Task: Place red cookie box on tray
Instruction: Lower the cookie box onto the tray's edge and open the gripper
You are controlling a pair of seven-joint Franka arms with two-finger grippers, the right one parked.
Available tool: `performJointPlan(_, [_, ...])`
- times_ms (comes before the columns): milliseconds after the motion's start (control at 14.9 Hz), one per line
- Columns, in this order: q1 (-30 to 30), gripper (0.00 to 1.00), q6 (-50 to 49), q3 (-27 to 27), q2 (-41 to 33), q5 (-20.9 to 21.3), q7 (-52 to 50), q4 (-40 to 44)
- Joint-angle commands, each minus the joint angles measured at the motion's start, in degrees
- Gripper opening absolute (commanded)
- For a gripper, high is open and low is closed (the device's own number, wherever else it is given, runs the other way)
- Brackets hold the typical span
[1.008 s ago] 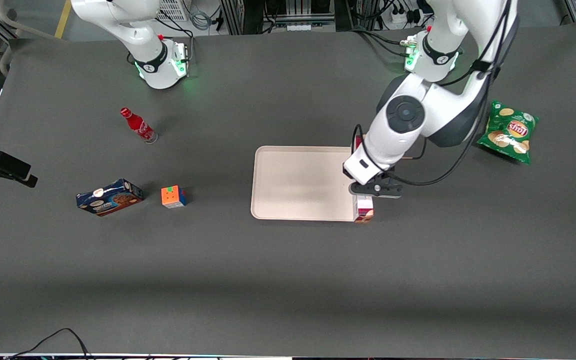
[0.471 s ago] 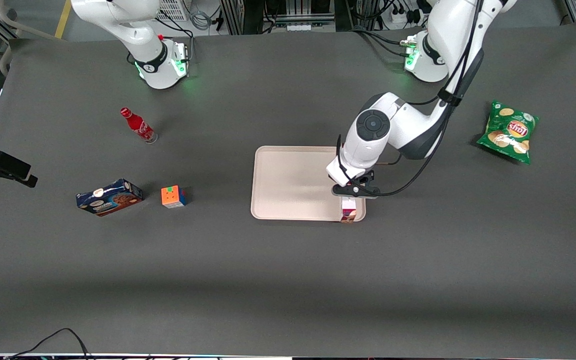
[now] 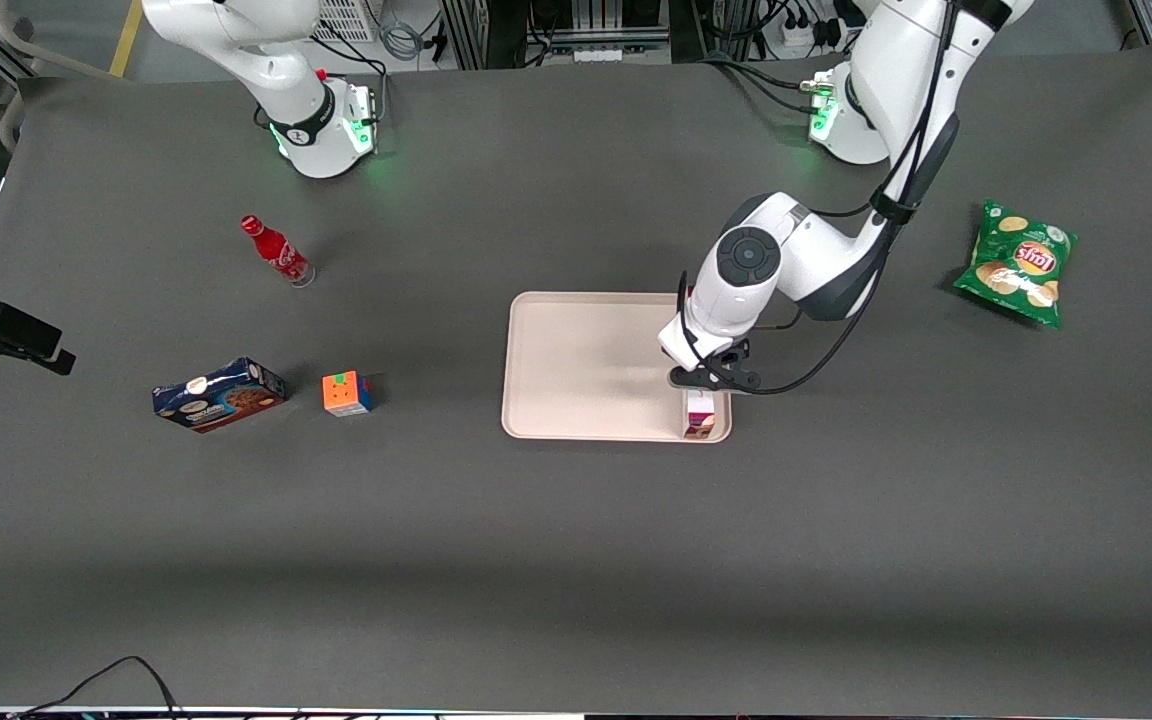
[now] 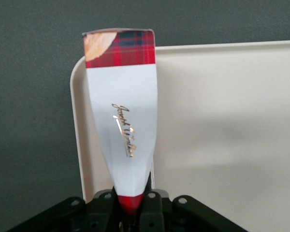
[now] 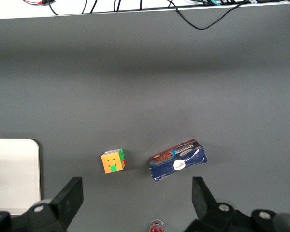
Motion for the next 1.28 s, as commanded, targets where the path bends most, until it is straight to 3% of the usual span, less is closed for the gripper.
performJointPlan(0, [-0.35, 0.00, 1.16, 0.44, -1.37, 1.26, -1.54, -1.26])
performJointPlan(134, [-0.35, 0.06, 1.07, 0.96, -1.37, 1.35, -1.54, -1.26])
performJointPlan(202, [-0.35, 0.19, 1.16, 1.05, -1.37, 1.35, -1.54, -1.26])
performJointPlan(403, [-0.26, 0.91, 1.25, 1.23, -1.37, 1.26, -1.45, -1.09])
performJointPlan(471, [-0.26, 1.00, 1.33, 1.23, -1.54, 1.26, -1.45, -1.00])
performJointPlan(874, [1.32, 1.00, -2.25, 2.63, -5.75, 0.38, -0.75, 2.24])
performJointPlan(1076, [2.46, 1.00, -11.11, 4.13, -9.35, -0.75, 2.75, 8.03])
performJointPlan(1210, [3.52, 1.00, -18.31, 6.23, -10.68, -4.43, 9.58, 13.47])
